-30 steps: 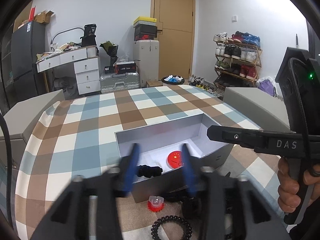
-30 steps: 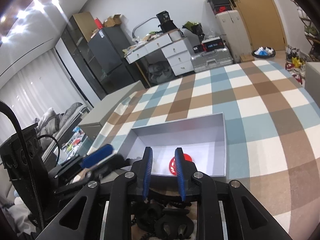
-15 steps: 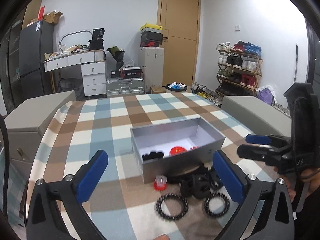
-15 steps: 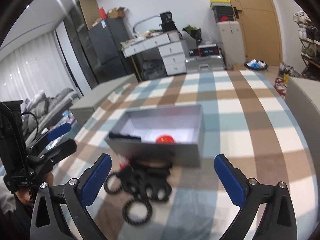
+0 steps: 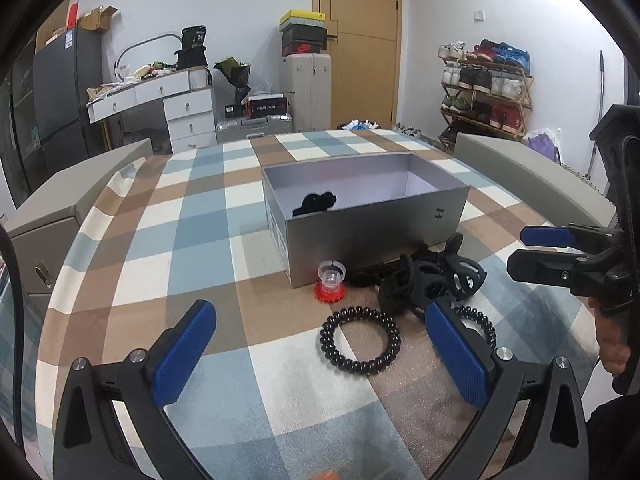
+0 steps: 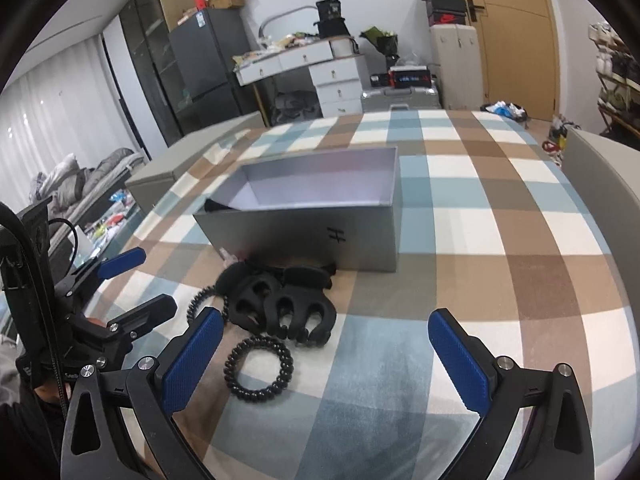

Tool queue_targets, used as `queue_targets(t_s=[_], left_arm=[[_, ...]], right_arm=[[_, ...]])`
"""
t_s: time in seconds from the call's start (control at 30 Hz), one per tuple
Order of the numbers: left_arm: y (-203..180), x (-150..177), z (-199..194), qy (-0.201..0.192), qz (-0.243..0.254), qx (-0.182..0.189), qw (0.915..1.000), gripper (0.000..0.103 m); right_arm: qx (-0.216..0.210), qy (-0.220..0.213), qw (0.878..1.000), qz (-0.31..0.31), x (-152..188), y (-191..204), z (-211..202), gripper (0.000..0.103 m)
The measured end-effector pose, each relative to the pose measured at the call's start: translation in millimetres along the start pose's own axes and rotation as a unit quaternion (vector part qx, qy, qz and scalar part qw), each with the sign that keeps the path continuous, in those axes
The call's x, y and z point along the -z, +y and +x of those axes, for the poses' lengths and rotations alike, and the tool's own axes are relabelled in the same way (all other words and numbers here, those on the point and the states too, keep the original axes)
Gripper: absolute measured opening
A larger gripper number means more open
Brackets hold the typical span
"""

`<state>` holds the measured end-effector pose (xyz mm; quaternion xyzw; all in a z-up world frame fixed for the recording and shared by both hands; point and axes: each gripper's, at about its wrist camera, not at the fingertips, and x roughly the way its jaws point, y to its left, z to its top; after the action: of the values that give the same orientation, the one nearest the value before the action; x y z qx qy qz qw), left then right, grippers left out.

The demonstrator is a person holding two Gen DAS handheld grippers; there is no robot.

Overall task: Organize jewelry
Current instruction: 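Withdraw both grippers from the box back over the table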

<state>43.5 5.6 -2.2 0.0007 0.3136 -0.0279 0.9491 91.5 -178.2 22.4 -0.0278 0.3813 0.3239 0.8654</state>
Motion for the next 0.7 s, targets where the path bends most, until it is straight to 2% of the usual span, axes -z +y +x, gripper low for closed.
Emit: queue_targets(t_s=[0.17,0.3,0.4,0.7], left_arm=[[0,3,-1,0.007,0.004,0.009,0.9999,0.102],[1,4,-1,0.01,0.001,0.011,0.9999,0.102],[1,4,0,0.012,0.0,0.011,0.9999,0.102],[2,4,0,0.013,-0.004,0.013,0.9998,0.102]], right_arm=[[0.0,0.026,0.999,-0.021,8,10,9,0.102],[0.023,0.048,0.997,-0.052,14,19,17,0.093],[0.036,0.061,0.995,-0.063,18,21,22,0.093],[0.023,0.075,0.989,-0.123,30,47,28,0.092]])
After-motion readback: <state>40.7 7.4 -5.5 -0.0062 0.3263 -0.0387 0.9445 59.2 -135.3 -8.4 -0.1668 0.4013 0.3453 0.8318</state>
